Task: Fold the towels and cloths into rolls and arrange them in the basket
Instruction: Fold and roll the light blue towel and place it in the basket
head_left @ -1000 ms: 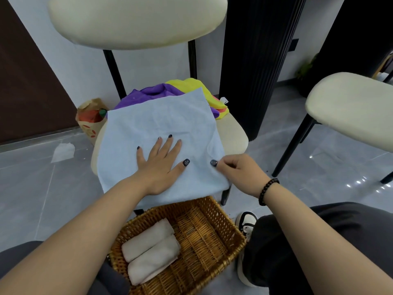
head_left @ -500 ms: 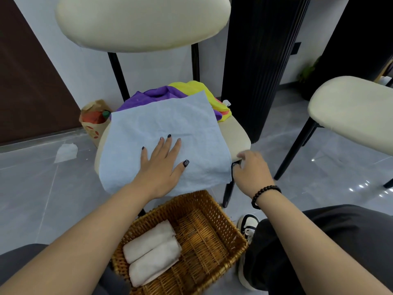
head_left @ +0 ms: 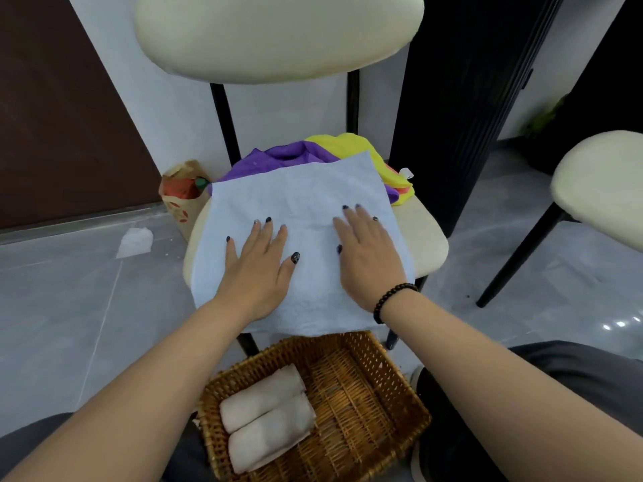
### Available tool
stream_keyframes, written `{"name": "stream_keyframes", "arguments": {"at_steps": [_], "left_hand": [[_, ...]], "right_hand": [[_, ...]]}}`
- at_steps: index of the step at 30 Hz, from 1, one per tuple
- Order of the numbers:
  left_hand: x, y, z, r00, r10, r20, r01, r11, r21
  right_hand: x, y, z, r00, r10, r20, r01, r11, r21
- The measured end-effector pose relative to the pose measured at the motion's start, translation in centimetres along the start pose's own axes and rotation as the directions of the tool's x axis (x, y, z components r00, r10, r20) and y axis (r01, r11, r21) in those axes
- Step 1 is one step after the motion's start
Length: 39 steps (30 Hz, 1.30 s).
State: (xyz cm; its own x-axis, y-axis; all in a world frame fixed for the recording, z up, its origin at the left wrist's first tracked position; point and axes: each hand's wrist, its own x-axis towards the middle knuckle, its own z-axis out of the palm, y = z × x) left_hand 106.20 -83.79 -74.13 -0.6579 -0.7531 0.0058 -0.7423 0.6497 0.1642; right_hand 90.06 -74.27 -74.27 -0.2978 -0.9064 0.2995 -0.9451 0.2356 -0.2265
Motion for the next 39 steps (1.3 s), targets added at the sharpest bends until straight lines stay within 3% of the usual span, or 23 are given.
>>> {"name": "stream_keyframes", "arguments": {"at_steps": [2,4,10,13,16,19,22,25,28,34,39], "left_hand": [[0.2,0.3,0.1,0.999,0.043,-0.017,-0.043,0.999,0.007],[0.5,0.7,0.3,0.997,0.066,-0.037,-0.064,0.997,0.03],[0.5,-1.3,1.5,0.99,0.056,-0.128,-0.047,0.996,0.07],[0.0,-3.9,1.0,0.987,-0.053,-0.149,0.056,0.998,0.014],[-0.4,-6.4,0.2,0.977,-0.203,-0.065,0.2,0.978,-0.059],[0.0,-6.6,-0.7,0.965,-0.258,-0.048,0.256,0.965,-0.049],[1.4,-4.4,-1.2,0.99,-0.114,-0.079,0.109,0.992,-0.056],[3.4,-2.5,-1.2,0.996,-0.003,-0.09,-0.006,0.995,-0.101],[5.9,-2.6,-1.0,0.997,0.039,-0.062,-0.046,0.991,-0.129],[8.0,-5.1,-0.2,0.989,0.062,0.133,-0.063,0.998,0.0],[7.7,-6.8,-0.9,0.984,-0.07,0.166,0.068,0.998,0.016]], "right_hand": [[0.4,-1.3,1.0,0.984,-0.172,0.053,0.17,0.985,0.042],[0.7,-2.2,1.7,0.971,-0.211,0.112,0.206,0.977,0.059],[0.4,0.6,1.4,0.976,-0.063,0.206,0.095,0.984,-0.148],[-0.3,2.5,0.5,0.968,0.006,0.249,0.041,0.983,-0.18],[-0.3,3.3,-1.0,0.952,0.098,0.289,-0.053,0.986,-0.161],[1.2,2.7,-2.2,0.97,0.135,0.202,-0.114,0.987,-0.114],[3.8,0.6,-2.0,0.999,-0.007,0.05,0.009,0.999,-0.043],[6.4,-1.8,-0.6,0.978,-0.19,0.087,0.19,0.982,0.014],[8.6,-2.8,1.5,0.942,-0.276,0.191,0.282,0.959,-0.007],[10.4,0.4,2.9,0.934,-0.084,0.347,0.124,0.988,-0.096],[9.7,4.5,1.2,0.928,0.127,0.349,-0.092,0.989,-0.113]]}}
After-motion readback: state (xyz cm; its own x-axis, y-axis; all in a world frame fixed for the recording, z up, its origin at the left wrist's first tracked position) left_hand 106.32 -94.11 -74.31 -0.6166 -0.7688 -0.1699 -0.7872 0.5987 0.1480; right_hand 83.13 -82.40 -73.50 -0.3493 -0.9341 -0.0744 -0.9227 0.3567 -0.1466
